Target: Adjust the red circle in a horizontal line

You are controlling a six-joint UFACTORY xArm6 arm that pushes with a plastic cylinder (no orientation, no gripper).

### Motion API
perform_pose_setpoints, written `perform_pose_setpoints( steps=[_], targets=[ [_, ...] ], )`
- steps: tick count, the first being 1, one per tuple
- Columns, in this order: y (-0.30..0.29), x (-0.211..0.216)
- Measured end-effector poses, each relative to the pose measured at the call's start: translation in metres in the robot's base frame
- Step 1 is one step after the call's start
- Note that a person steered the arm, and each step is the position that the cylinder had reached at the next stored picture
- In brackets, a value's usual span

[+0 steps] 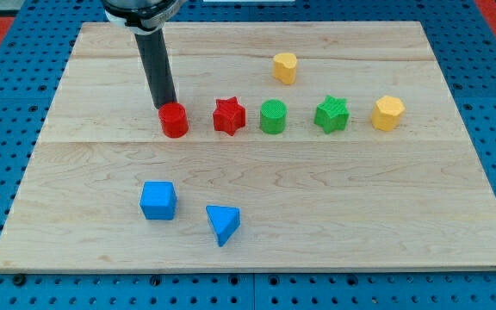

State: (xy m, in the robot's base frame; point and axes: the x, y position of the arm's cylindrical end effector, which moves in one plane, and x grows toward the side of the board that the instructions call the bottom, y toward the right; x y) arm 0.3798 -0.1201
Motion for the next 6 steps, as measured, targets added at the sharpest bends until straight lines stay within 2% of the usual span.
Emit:
perform_pose_setpoints(
  steps=[1, 2, 3, 4, 5, 6],
  targets=[
    [-0.057, 0.0],
    [-0.066, 0.06],
    [0.003, 0.068],
    [0.003, 0.053],
    [0.01, 0.068],
    [0.101, 0.078]
  ],
)
